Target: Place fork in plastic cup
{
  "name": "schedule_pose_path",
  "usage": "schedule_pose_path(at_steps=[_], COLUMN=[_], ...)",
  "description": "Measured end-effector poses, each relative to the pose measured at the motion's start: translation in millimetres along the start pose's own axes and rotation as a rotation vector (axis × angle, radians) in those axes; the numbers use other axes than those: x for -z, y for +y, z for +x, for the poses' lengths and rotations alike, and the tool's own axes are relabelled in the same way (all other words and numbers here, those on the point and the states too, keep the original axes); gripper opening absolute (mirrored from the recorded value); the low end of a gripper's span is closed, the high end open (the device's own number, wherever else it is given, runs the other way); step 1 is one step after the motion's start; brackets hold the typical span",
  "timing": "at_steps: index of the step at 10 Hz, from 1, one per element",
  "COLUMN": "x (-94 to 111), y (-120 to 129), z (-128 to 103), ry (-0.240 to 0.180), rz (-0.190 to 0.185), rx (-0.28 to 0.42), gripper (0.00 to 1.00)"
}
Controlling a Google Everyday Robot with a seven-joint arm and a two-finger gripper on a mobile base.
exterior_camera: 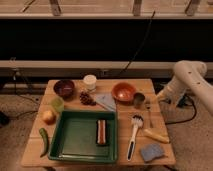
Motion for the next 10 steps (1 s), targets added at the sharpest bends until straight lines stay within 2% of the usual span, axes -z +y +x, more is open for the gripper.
schedule_pose_path(at_steps=[3, 10], x=[-40.7, -70.7], y=[-17.7, -20.6], z=[-3.3, -0.6], ry=[0.004, 0.012], rz=[-0.042, -0.134], rx=[0.081, 0.163], gripper=[0.61, 0.61])
